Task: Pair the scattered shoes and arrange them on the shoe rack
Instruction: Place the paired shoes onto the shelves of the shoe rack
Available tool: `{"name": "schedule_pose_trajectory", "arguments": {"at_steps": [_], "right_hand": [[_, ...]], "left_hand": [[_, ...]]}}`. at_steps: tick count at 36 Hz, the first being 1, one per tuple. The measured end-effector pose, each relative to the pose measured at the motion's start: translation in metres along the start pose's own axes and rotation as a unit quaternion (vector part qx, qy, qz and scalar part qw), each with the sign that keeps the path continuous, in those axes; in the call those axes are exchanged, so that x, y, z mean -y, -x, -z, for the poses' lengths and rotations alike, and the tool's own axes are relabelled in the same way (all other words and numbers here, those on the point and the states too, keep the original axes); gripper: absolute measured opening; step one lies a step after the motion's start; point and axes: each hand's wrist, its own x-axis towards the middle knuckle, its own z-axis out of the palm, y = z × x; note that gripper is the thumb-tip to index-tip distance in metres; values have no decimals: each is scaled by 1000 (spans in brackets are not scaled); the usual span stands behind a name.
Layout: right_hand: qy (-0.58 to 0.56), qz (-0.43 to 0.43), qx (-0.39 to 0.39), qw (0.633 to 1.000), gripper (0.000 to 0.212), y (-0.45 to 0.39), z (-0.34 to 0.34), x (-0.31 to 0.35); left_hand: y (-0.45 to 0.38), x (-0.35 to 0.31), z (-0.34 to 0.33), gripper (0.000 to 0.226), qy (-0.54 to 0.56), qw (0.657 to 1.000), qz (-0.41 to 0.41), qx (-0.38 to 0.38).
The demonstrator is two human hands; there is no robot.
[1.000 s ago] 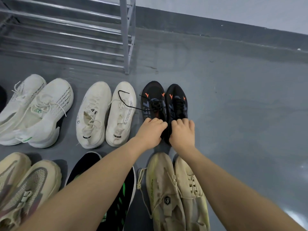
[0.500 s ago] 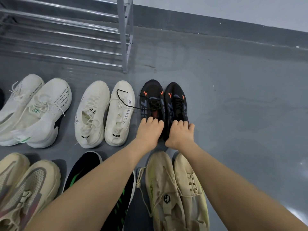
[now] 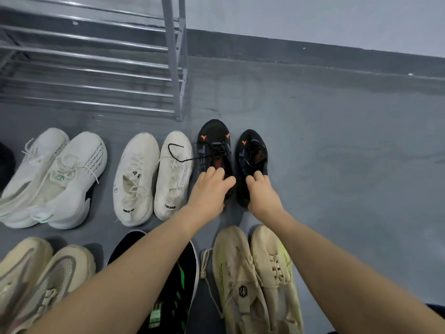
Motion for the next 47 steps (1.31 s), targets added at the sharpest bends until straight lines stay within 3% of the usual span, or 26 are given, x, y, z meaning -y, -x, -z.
{"name": "schedule_pose_trajectory", "arguments": {"at_steps": [11,20,27,38,47], "right_hand": [[-24,53,-45,997,23,5,47,46],[4,121,20,992,19,21,85,107],[10,164,13,986,22,14,91,158],[15,154,-33,987,28,-21,101,230],[26,129,-27,991,32,-15,114,272]], "left_hand": [[28,33,66,42,-36,999,-6,7],[64,88,124,36,-37,999,13,10],[87,135,148,38,-56,998,27,15],[97,197,155,41,-41,998,51,-14],[121,229,173,45,-38,996,68,-33]]}}
